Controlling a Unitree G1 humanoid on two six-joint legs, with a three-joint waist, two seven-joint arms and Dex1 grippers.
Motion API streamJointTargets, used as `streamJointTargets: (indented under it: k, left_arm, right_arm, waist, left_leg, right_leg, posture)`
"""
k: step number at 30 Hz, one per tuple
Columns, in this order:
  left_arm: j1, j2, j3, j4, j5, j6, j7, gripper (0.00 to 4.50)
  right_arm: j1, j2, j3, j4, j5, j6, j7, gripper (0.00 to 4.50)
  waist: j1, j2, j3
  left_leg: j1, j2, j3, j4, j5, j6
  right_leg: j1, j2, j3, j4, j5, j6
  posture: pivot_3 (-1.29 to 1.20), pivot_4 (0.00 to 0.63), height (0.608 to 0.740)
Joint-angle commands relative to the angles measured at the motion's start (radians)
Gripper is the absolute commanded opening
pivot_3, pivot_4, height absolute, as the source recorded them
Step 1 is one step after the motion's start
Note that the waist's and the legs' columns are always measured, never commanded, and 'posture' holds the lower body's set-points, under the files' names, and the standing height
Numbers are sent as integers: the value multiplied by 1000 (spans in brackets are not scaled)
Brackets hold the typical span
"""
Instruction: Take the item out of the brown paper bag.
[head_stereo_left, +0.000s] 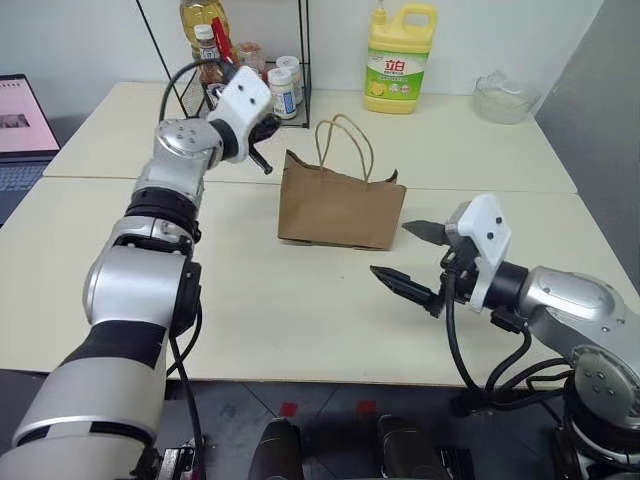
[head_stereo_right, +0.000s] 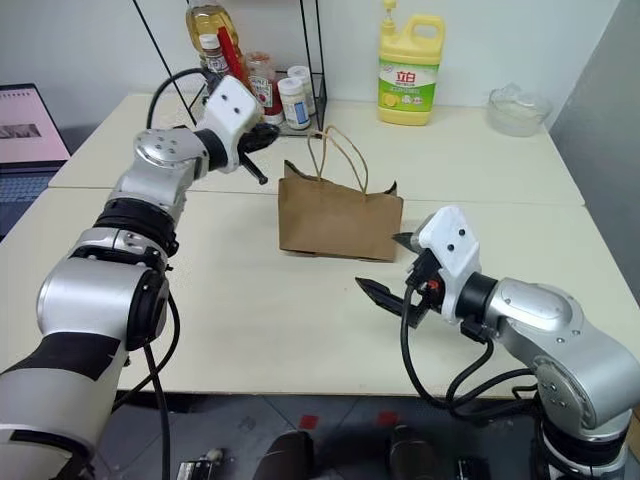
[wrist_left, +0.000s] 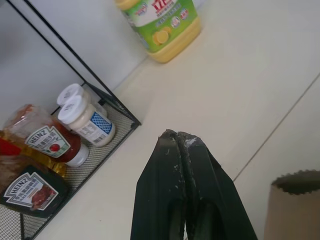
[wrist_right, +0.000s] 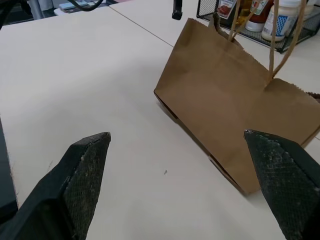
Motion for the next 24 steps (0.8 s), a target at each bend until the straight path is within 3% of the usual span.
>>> streamJointTargets:
  k: [1,14,17,24]
  left_arm:
    - [-37,-5,-4,19,37,-17,-14,42]
    - [-4,49,-8,3,60,-36,-473,42]
    - [24,85,-8,-35,38,-53,-665,42]
    - [157,160,-26,-229,-35,-31,-925,42]
  right_arm:
    - [9,-18,-64,-58,49,12,-22,4500]
    - [76,-110,-220,-97,269,35,-51,4500]
    - [99,-143,-225,-98,324,31,-57,4500]
    - [142,-206,-214,-87,404,-10,-86,4500]
  waist:
    - [0,0,0]
    - [0,0,0]
    - [0,0,0]
    - [-5,0,0]
  left_leg:
    - [0,0,0,0,0,0]
    - [-1,0,-1,0,2,-3]
    - [-1,0,-1,0,2,-3]
    - [-1,1,-1,0,1,0]
  right_leg:
    - [0,0,0,0,0,0]
    - [0,0,-1,1,0,0]
    - [0,0,-1,1,0,0]
    - [1,0,-1,1,0,0]
  posture:
    - [0,150,740]
    - [0,150,740]
    - [0,150,740]
    - [0,150,740]
